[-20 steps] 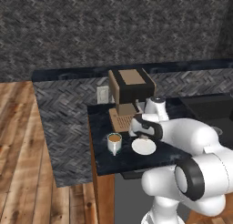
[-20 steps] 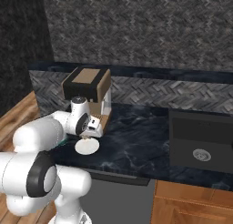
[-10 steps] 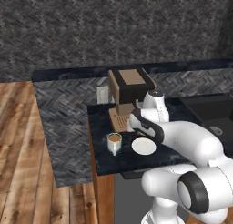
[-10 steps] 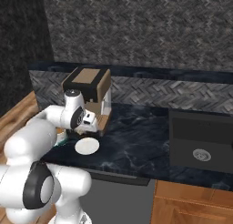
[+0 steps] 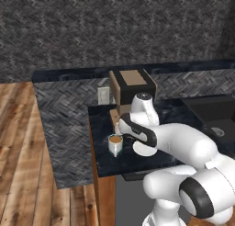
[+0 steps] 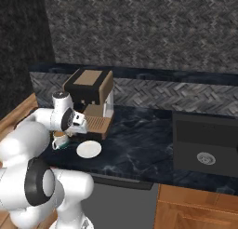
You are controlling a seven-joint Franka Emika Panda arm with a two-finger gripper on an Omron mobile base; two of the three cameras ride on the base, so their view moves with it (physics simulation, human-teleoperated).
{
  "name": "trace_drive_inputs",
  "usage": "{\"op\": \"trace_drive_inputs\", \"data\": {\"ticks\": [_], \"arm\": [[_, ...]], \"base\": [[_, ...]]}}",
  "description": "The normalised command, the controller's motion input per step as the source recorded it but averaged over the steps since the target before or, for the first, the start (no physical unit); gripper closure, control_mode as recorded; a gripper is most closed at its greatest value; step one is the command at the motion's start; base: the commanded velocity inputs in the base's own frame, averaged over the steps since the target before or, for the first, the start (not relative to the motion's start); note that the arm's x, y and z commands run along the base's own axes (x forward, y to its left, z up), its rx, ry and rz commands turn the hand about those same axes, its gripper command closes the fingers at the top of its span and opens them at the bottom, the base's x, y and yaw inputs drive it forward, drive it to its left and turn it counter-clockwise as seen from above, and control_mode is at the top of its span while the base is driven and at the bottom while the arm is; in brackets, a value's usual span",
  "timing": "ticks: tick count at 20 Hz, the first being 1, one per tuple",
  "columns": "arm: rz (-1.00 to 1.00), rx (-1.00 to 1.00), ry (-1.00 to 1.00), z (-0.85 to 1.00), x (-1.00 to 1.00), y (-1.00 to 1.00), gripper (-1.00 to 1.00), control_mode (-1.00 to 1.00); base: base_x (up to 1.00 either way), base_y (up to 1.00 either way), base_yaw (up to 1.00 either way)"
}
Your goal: Take a sugar cube from the saucer and place it inside the coffee. Then, grab milk from the fridge and place it next to the coffee on the counter to sweeten the coffee.
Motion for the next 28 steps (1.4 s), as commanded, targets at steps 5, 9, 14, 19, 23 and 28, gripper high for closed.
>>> {"op": "trace_drive_inputs", "data": {"ticks": [5,9,14,19,23,28], "arm": [[0.02,0.00,0.00,0.00,0.00,0.53,1.00,-1.00],[0.01,0.00,0.00,0.00,0.00,0.41,1.00,-1.00],[0.00,0.00,0.00,0.00,0.10,0.25,1.00,-1.00],[0.00,0.00,0.00,-0.05,0.18,0.02,1.00,-1.00],[0.00,0.00,0.00,-0.19,0.08,0.00,1.00,-1.00],[0.00,0.00,-0.01,-0.22,0.04,0.00,1.00,-1.00]], "base": [[0.00,0.00,0.00],[0.00,0.00,0.00],[0.00,0.00,0.00],[0.00,0.00,0.00],[0.00,0.00,0.00],[0.00,0.00,0.00]]}}
